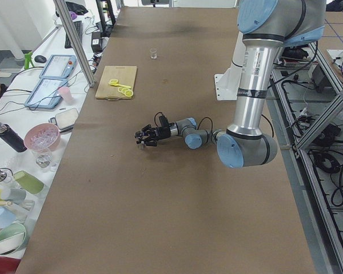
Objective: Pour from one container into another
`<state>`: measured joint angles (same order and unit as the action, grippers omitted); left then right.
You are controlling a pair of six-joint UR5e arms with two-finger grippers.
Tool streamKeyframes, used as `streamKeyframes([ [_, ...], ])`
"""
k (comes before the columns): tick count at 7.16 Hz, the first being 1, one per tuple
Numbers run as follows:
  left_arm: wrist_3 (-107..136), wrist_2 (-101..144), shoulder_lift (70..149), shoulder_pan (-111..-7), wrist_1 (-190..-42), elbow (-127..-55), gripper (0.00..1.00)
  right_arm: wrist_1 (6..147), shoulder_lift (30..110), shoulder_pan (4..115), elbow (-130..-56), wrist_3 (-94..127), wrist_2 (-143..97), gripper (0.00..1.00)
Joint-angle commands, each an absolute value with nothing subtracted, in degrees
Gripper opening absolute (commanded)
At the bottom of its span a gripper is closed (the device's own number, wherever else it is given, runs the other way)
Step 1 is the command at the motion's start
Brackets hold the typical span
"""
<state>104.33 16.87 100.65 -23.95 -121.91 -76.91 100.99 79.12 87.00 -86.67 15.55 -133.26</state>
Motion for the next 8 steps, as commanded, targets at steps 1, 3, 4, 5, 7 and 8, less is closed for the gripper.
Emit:
streamKeyframes([
  [1, 104.3, 16.2, 100.5, -23.9, -121.9, -76.7, 0.99, 101.1, 83.9, 88.7, -90.2, 15.6, -133.3, 1.0],
  [3, 104.3, 16.2, 100.5, -23.5, -121.9, -76.8, 0.99, 101.0, 87.3, 89.5, -93.1, 15.6, -132.9, 1.0],
  [4, 104.3, 16.1, 99.8, -23.4, -122.0, -77.5, 0.99, 100.9, 87.4, 89.5, -93.3, 15.6, -132.8, 1.0],
  [5, 104.2, 16.0, 99.5, -22.9, -122.0, -78.1, 0.99, 100.9, 87.6, 89.5, -93.3, 15.5, -132.8, 1.0],
  [7, 104.2, 14.8, 96.8, -21.9, -122.0, -81.5, 0.99, 100.8, 87.8, 89.5, -93.3, 15.5, -132.8, 1.0],
  [8, 104.2, 14.6, 96.3, -21.4, -121.9, -82.0, 0.99, 100.9, 87.8, 89.5, -93.3, 15.5, -132.8, 1.0],
])
